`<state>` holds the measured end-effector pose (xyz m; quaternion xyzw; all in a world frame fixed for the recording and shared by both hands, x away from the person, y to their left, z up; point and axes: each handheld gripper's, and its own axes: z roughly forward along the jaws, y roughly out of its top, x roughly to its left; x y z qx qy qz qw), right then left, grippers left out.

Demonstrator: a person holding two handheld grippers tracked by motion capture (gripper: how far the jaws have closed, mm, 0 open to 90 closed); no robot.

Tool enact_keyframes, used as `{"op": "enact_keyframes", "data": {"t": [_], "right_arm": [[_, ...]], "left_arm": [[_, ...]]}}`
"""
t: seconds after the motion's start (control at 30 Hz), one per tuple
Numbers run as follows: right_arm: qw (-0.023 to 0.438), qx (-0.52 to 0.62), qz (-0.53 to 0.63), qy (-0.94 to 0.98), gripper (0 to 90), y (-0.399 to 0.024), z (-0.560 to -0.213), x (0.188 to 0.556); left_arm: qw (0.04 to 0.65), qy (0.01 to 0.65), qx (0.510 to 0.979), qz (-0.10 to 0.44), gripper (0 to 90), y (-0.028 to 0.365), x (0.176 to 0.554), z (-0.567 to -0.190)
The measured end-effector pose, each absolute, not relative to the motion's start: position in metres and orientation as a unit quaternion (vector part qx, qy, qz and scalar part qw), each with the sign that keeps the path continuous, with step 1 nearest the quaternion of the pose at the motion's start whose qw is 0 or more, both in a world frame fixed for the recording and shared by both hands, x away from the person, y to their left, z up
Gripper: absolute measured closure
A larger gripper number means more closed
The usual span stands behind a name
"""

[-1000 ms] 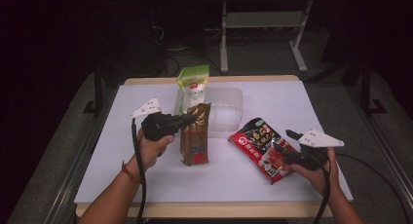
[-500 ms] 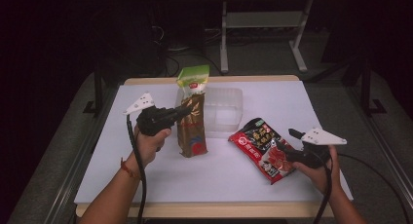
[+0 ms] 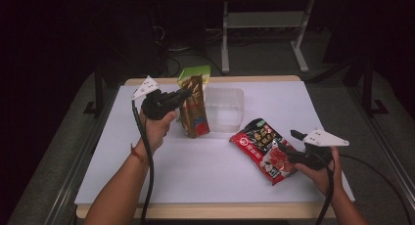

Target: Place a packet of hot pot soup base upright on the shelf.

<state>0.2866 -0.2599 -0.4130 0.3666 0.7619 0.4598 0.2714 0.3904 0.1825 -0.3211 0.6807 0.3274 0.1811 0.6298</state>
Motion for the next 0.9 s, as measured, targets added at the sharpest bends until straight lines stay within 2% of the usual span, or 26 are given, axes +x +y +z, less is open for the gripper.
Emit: {"op": "enact_keyframes", "data": {"t": [0.53, 0.9], "right_arm": [[0.268, 0.367, 0.458, 0.764, 35.1, -0.26, -0.414, 0.286], [0.263, 0.364, 0.458, 0.768, 35.1, -0.26, -0.416, 0.286]], "left_arm": [[0.594, 0.349, 0.68, 0.251, 85.1, 0.149, 0.429, -0.316], [0.568, 0.359, 0.682, 0.288, 85.1, 0.124, 0.449, -0.331]]}}
